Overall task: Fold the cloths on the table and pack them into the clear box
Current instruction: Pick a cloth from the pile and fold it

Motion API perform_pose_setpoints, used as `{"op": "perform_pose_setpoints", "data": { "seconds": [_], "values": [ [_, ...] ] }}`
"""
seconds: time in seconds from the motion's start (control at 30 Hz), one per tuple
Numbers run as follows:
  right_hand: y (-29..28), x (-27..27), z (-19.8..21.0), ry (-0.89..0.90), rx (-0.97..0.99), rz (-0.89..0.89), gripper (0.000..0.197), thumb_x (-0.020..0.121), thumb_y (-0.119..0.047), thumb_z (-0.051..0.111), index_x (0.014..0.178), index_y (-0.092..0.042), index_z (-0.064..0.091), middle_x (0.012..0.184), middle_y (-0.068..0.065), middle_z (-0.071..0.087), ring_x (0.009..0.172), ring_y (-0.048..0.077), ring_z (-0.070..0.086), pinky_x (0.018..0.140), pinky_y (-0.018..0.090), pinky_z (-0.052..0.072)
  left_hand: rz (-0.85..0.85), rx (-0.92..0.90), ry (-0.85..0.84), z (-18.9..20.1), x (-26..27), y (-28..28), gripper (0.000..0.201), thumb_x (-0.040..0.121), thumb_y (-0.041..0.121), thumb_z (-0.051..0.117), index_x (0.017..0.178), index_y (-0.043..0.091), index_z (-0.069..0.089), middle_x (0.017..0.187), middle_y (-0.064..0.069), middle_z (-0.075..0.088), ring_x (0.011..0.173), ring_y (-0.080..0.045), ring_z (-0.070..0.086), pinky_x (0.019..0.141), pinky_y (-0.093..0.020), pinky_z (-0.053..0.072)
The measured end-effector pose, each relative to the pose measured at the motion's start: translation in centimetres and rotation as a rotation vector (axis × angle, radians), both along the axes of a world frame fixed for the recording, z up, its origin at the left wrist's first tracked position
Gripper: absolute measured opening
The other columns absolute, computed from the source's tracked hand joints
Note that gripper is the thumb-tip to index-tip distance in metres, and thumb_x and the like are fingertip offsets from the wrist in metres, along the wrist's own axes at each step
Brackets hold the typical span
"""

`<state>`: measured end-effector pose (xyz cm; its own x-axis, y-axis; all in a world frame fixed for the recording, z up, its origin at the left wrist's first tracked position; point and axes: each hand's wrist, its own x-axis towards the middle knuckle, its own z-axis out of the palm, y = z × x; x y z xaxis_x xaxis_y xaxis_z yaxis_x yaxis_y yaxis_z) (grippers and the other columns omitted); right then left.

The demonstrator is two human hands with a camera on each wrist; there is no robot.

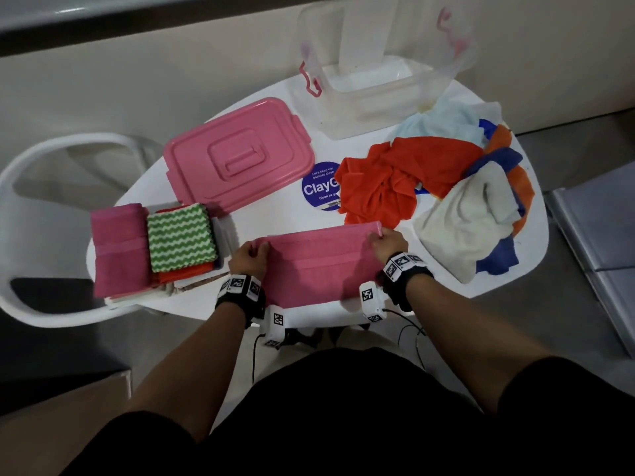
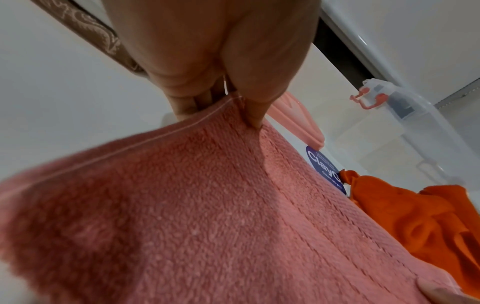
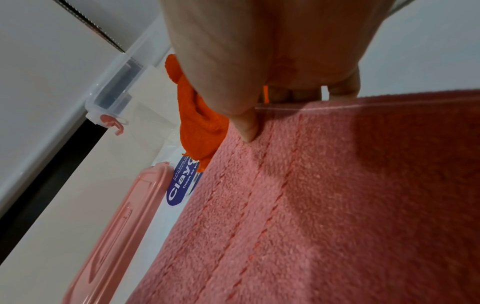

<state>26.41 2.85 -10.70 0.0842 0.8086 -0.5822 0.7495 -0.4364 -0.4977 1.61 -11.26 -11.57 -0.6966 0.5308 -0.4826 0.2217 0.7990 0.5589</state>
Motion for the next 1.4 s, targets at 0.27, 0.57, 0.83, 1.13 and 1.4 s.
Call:
{"op": "perform_pose_setpoints", "data": {
  "seconds": [0.27, 0.57, 0.83, 1.13, 1.4],
  "values": [
    [-1.5, 1.1, 0.7, -0.046, 0.202, -0.029, 0.040, 0.082, -0.057, 0.065, 0.082, -0.018, 0.057, 0.078, -0.001, 0.065, 0.074, 0.020, 0.062, 0.074, 0.031, 0.050, -0.020, 0.044, 0.116, 0.6, 1.2, -1.1, 0.043, 0.096, 0.042, 0.054, 0.114, 0.002, 0.056, 0.120, -0.021, 0.058, 0.107, -0.038, 0.058, 0.084, -0.040, 0.045],
    [-5.8, 3.7, 0.3, -0.009, -0.122, 0.644, 0.025, 0.074, -0.014, 0.063, 0.092, -0.029, 0.055, 0.085, -0.008, 0.062, 0.079, 0.017, 0.062, 0.073, 0.026, 0.048, -0.117, -0.274, 0.053, -0.3, 2.4, -3.4, 0.084, 0.068, 0.062, 0.075, 0.124, 0.003, 0.053, 0.126, -0.019, 0.049, 0.116, -0.039, 0.052, 0.096, -0.049, 0.049],
    [-6.0, 3.4, 1.1, -0.076, 0.159, 0.568, 0.042, 0.078, -0.024, 0.069, 0.118, -0.031, 0.057, 0.122, -0.002, 0.056, 0.107, 0.023, 0.058, 0.090, 0.033, 0.049, -0.147, -0.240, -0.207, 0.2, 2.3, -4.1, 0.045, 0.069, 0.036, 0.085, 0.106, 0.014, 0.072, 0.106, -0.009, 0.072, 0.096, -0.026, 0.066, 0.091, -0.034, 0.053],
    [-6.9, 3.2, 1.1, -0.247, 0.219, 0.769, 0.077, 0.076, -0.021, 0.068, 0.147, -0.026, 0.038, 0.147, 0.009, 0.036, 0.131, 0.031, 0.037, 0.107, 0.044, 0.037, 0.006, 0.023, -0.329, 0.9, 2.9, -4.1, 0.050, 0.074, 0.016, 0.078, 0.112, 0.016, 0.046, 0.109, -0.011, 0.064, 0.094, -0.026, 0.061, 0.084, -0.037, 0.052],
    [-6.8, 3.4, 1.1, -0.178, 0.239, 0.731, 0.056, 0.084, -0.021, 0.062, 0.139, -0.022, 0.053, 0.144, 0.006, 0.045, 0.133, 0.027, 0.042, 0.109, 0.038, 0.036, 0.036, 0.147, -0.164, 1.7, 2.4, -3.9, 0.029, 0.081, 0.012, 0.072, 0.107, 0.017, 0.059, 0.105, -0.002, 0.063, 0.098, -0.022, 0.060, 0.087, -0.029, 0.045]
  ]
}}
